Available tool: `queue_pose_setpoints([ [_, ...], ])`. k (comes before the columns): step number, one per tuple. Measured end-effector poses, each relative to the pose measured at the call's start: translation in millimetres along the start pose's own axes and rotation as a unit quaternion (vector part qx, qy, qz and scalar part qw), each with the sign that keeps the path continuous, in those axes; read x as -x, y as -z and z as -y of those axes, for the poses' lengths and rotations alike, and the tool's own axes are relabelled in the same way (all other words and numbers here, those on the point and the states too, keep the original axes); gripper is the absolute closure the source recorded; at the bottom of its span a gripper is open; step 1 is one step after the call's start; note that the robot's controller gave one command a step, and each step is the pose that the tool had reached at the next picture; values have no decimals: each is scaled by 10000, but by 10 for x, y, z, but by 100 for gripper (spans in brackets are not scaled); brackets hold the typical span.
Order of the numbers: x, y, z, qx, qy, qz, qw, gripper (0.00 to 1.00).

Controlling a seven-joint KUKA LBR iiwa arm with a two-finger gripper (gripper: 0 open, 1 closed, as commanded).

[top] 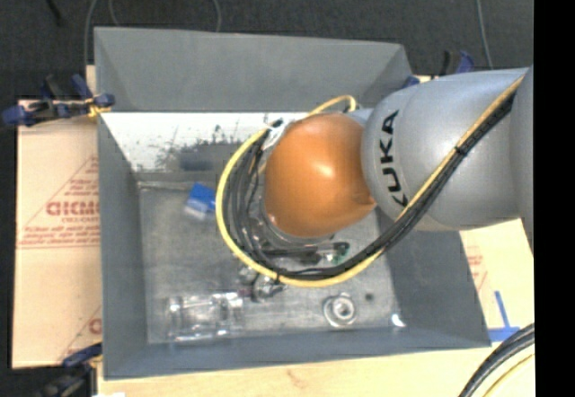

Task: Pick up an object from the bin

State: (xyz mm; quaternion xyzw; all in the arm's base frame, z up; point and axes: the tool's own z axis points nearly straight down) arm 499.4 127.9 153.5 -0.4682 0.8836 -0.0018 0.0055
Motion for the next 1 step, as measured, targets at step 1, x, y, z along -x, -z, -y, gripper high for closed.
queue_pose_setpoints([
  [1, 42, 612, 92, 5, -173, -6, 9998, 100],
])
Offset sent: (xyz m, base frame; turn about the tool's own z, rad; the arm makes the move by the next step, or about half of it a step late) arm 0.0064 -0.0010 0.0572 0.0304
